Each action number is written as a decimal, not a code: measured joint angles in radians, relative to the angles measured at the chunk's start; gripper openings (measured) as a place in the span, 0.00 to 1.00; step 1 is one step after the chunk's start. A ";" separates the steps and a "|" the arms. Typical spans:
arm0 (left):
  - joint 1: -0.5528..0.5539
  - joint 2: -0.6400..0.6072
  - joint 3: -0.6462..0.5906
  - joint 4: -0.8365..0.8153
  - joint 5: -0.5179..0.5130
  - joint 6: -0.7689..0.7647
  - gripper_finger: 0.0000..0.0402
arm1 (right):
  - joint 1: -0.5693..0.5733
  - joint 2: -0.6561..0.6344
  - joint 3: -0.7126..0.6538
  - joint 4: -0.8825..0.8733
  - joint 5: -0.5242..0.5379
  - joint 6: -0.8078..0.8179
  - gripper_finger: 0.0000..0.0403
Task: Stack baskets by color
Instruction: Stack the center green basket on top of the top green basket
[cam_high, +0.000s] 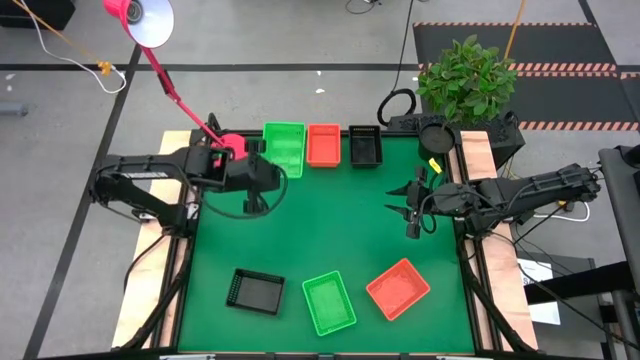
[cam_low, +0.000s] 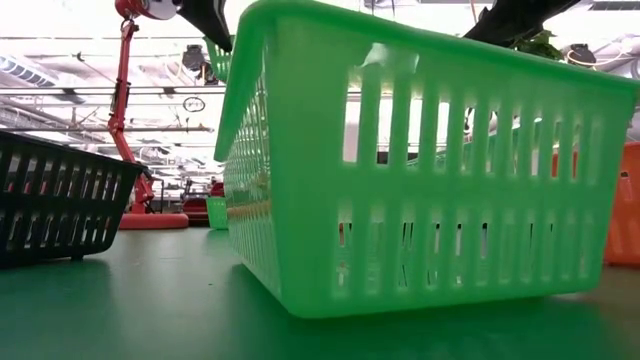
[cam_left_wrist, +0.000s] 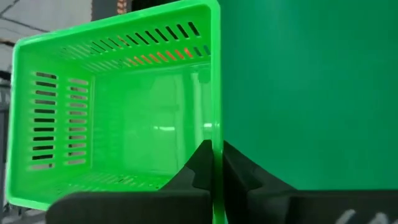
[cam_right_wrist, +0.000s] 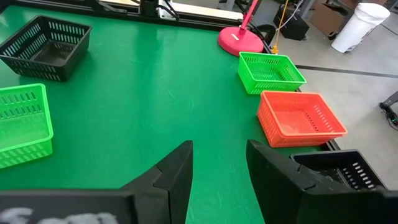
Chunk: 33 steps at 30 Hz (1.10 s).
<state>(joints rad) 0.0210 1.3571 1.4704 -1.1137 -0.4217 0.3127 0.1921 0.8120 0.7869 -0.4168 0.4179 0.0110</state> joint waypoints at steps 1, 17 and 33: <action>0.017 0.001 0.000 -0.001 0.001 0.011 0.02 | 0.000 0.000 0.000 -0.001 0.000 0.000 0.36; 0.310 0.001 -0.216 0.217 0.175 0.237 0.03 | 0.000 0.000 0.000 -0.032 0.000 0.001 0.36; 0.580 0.002 -0.443 0.498 0.404 0.424 0.04 | -0.001 0.000 -0.072 0.034 0.000 -0.049 0.36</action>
<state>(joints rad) 0.6014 1.3586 1.0271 -0.6160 -0.0179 0.7372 0.1913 0.8120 0.7151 -0.3824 0.4183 -0.0383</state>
